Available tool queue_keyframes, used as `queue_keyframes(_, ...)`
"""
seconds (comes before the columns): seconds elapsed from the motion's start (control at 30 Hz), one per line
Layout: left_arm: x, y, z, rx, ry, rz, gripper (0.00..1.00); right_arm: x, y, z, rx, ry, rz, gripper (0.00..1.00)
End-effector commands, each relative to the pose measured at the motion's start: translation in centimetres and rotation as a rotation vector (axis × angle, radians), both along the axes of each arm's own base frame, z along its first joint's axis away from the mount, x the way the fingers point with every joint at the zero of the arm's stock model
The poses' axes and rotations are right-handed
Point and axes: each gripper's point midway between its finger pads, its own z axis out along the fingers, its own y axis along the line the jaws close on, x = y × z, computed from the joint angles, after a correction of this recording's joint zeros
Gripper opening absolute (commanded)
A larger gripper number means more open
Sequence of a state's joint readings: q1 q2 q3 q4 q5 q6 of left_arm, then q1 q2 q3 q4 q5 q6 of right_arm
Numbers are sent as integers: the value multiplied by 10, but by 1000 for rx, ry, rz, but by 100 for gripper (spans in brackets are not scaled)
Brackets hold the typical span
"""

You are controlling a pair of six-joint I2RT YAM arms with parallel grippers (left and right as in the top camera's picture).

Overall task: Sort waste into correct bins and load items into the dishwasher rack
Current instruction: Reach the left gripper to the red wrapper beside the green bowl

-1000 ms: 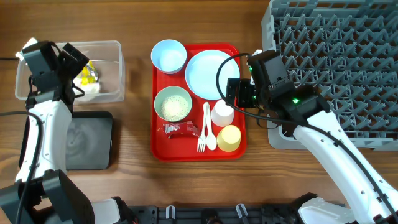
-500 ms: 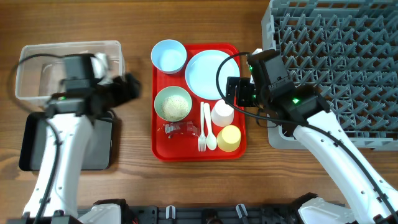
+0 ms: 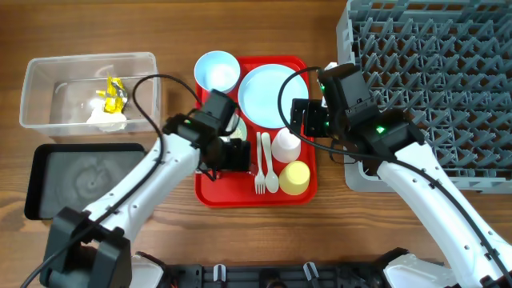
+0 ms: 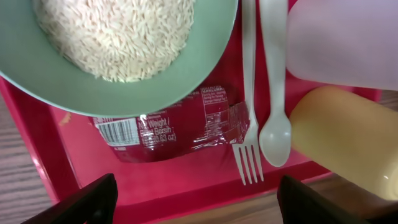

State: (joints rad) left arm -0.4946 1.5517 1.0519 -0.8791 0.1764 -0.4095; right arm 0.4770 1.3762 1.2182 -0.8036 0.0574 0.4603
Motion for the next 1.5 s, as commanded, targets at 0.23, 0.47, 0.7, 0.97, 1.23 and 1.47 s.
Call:
queue_keyframes(0.23, -2, 8, -31, 206, -1, 136, 80, 2, -3, 6, -2, -20, -21, 100)
queue_keyframes(0.47, 11, 8, -52, 242, -20, 140, 79, 2, -3, 6, -4, -16, -21, 100)
queue_keyframes(0.7, 19, 4, -56, 233, -42, 143, 80, 2, -3, 6, -4, -17, -21, 100)
queue_keyframes(0.97, 14, 5, -58, 237, -18, 140, 52, 2, -3, 6, -4, -17, -21, 100)
queue_keyframes(1.23, -2, 6, -63, 232, 48, 127, 42, 2, -3, 6, -4, -16, -21, 100)
queue_keyframes(1.47, -21, 15, -63, 272, 122, 74, 66, 2, -3, 6, -3, -17, -21, 100)
